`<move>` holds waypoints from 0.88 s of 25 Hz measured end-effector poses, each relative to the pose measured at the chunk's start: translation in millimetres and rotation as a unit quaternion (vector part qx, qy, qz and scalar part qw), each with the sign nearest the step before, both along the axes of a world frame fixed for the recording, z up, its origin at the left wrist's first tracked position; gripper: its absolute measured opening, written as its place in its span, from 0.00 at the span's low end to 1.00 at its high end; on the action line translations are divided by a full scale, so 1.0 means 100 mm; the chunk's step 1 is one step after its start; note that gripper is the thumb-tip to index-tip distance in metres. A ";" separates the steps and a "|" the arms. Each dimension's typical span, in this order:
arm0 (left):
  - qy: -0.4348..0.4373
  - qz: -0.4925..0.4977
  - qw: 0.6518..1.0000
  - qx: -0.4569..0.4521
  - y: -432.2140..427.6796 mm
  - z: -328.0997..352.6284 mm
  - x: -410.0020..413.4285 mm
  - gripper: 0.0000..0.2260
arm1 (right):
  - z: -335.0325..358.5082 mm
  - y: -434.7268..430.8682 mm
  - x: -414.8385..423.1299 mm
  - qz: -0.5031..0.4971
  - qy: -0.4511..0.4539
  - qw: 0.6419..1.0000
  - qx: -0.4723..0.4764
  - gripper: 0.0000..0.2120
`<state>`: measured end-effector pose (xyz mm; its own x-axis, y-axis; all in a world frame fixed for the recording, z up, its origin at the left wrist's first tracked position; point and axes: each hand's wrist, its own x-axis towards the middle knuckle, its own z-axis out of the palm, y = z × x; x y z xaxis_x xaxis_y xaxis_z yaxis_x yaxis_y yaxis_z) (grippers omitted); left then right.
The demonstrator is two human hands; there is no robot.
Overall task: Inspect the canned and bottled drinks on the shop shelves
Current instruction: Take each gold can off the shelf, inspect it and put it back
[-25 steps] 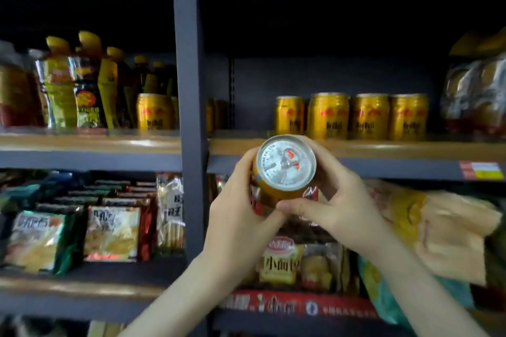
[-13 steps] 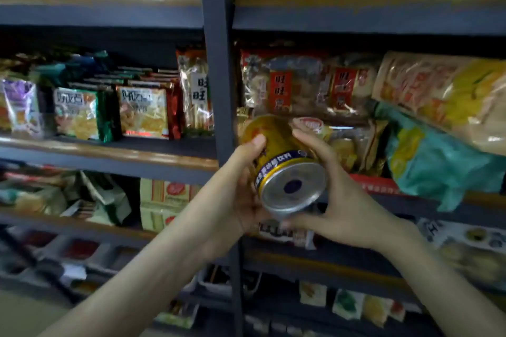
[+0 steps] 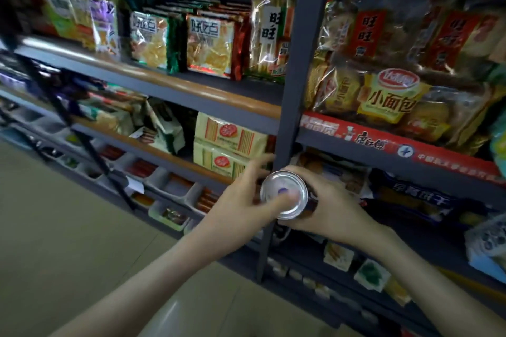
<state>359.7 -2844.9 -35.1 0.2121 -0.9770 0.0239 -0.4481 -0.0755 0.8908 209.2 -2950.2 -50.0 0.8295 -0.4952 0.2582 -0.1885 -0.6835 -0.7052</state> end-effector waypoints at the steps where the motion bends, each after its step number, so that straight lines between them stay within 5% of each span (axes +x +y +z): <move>1: -0.092 -0.002 0.996 -0.007 0.04 -0.03 -0.01 0.32 | -0.02 0.01 0.03 -0.005 0.023 1.000 0.000 0.27; 2: -0.159 0.025 0.986 -0.053 0.08 -0.13 0.00 0.32 | -0.04 0.01 0.07 -0.007 0.035 0.999 0.002 0.29; 4: -0.109 0.085 0.989 -0.059 0.12 -0.23 0.04 0.25 | -0.08 0.03 0.14 -0.012 0.060 0.997 0.036 0.35; 6: 0.161 0.144 0.976 -0.004 0.11 -0.20 0.08 0.17 | -0.05 0.01 0.10 0.021 0.070 0.989 0.125 0.42; 7: 0.302 0.160 0.939 0.034 0.10 -0.20 0.10 0.13 | -0.03 -0.01 0.07 0.047 0.067 0.985 0.154 0.44; 9: 0.449 0.149 0.877 0.087 0.08 -0.24 0.11 0.09 | -0.02 -0.02 0.01 0.083 0.025 0.980 0.177 0.46; 14: 0.608 0.067 0.759 0.224 0.10 -0.20 0.12 0.26 | -0.04 0.04 -0.02 0.047 -0.092 0.973 0.208 0.37; 17: 0.437 -0.012 0.851 0.290 0.01 -0.25 0.15 0.33 | 0.05 0.04 -0.07 -0.028 -0.144 0.958 0.246 0.29; 20: 0.295 -0.017 0.942 0.160 -0.10 -0.18 0.17 0.19 | 0.15 0.00 -0.14 -0.073 -0.149 0.945 0.281 0.24; 22: 0.235 -0.094 0.965 0.071 -0.18 -0.08 0.17 0.23 | 0.21 -0.02 -0.15 -0.103 -0.143 0.945 0.275 0.24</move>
